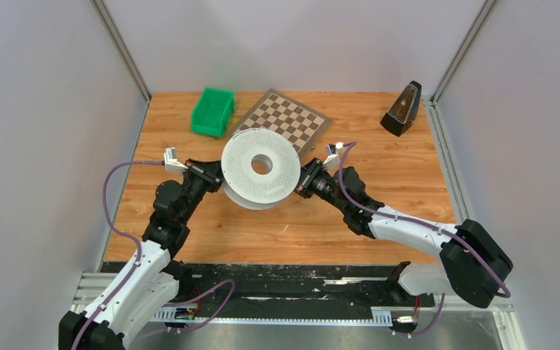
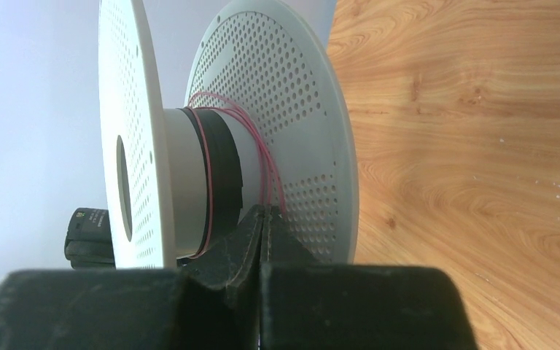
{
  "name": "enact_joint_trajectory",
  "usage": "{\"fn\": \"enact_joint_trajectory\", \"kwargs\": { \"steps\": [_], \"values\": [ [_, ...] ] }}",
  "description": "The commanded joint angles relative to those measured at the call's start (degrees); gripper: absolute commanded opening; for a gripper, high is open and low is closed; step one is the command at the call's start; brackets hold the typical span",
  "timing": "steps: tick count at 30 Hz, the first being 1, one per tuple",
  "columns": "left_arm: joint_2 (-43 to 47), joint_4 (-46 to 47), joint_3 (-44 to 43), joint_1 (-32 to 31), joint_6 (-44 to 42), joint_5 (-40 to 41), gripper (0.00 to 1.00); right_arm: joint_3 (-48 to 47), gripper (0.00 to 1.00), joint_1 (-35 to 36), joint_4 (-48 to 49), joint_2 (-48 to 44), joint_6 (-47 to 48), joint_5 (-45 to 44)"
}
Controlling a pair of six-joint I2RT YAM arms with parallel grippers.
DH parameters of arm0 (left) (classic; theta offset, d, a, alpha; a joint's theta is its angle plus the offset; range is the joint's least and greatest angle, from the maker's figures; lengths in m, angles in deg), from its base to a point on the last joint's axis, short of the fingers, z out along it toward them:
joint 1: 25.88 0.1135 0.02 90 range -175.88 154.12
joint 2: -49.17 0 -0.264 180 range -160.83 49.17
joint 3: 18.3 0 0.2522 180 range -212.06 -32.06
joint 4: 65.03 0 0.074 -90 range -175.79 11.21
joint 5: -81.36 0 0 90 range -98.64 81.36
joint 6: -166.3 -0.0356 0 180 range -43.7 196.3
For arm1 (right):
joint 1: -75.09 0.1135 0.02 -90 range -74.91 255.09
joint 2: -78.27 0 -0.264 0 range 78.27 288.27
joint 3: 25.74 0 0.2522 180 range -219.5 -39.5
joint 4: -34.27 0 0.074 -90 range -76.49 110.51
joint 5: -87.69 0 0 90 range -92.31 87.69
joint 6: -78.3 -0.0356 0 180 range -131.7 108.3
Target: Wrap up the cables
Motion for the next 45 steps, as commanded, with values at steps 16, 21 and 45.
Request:
{"fn": "enact_joint_trajectory", "kwargs": {
  "steps": [16, 21, 45],
  "values": [
    [-0.8, 8.1, -0.6, -0.9, -5.3, -3.3, 0.0, 3.3, 0.01, -0.1, -2.6, -0.8, -3.7, -0.6],
    [-0.7, 7.1, -0.9, -0.9, -6.4, -2.9, 0.0, 4.4, 0.02, -0.9, -0.9, -1.4, -3.7, 0.0],
    [-0.9, 0.5, -5.3, 0.8, -2.7, -11.2, 0.0, 9.4, 0.16, -16.2, 1.0, -13.2, 0.0, 11.0]
  ]
}}
